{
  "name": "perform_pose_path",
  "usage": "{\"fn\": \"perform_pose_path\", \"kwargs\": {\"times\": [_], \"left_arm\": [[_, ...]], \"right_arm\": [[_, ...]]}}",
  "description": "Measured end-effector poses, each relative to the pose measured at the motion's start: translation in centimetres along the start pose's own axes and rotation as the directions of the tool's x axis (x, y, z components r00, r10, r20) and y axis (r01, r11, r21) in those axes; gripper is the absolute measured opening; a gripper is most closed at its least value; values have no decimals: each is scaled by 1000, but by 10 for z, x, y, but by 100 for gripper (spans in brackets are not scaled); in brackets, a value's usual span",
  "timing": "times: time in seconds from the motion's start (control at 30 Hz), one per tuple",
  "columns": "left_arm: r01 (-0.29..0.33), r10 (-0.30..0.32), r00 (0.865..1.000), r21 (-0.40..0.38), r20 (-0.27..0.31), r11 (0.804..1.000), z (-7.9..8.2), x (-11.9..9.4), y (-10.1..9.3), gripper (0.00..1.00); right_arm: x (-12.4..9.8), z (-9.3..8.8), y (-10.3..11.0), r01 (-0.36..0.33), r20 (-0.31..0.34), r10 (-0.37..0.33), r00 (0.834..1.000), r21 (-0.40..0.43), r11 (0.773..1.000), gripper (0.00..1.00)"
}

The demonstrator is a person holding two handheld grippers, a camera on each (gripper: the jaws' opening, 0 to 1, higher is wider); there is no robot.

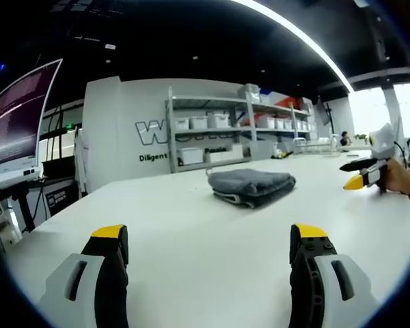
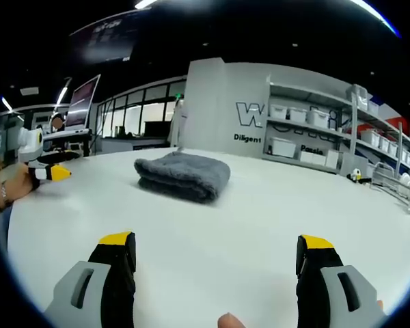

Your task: Open the folded towel by lifting each exposed corner and separating the folded layers until the towel lies flat within the target outline without major curled edges

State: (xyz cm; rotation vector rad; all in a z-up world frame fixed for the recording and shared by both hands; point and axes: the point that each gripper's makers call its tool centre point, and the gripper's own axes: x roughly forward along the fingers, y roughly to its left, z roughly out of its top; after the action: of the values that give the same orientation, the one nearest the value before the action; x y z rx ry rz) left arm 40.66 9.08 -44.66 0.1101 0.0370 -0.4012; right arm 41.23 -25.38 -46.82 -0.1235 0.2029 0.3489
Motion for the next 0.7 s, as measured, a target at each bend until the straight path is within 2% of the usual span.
{"fn": "perform_pose_path", "kwargs": {"times": [0.13, 0.23, 0.57, 0.63, 0.7], "left_arm": [[-2, 2, 1000, 2, -1, 1000, 0, -1, -1, 96], [-1, 1, 1000, 2, -2, 1000, -1, -1, -1, 96], [1, -1, 1000, 3, -10, 1000, -2, -1, -2, 96], [2, -2, 1000, -3, -2, 1000, -1, -2, -2, 96], [0, 0, 1000, -2, -5, 1000, -2, -2, -1, 96]], "right_arm": [[2, 0, -1, -1, -5, 1, 1000, -1, 1000, 99], [5, 1, 0, -30, -1, 30, 1000, 21, 999, 99], [7, 2, -4, -27, -7, 27, 1000, 12, 1000, 99], [7, 11, -5, -35, 39, 33, 999, 37, 999, 99], [7, 11, -6, -34, 39, 32, 999, 39, 999, 99]]}}
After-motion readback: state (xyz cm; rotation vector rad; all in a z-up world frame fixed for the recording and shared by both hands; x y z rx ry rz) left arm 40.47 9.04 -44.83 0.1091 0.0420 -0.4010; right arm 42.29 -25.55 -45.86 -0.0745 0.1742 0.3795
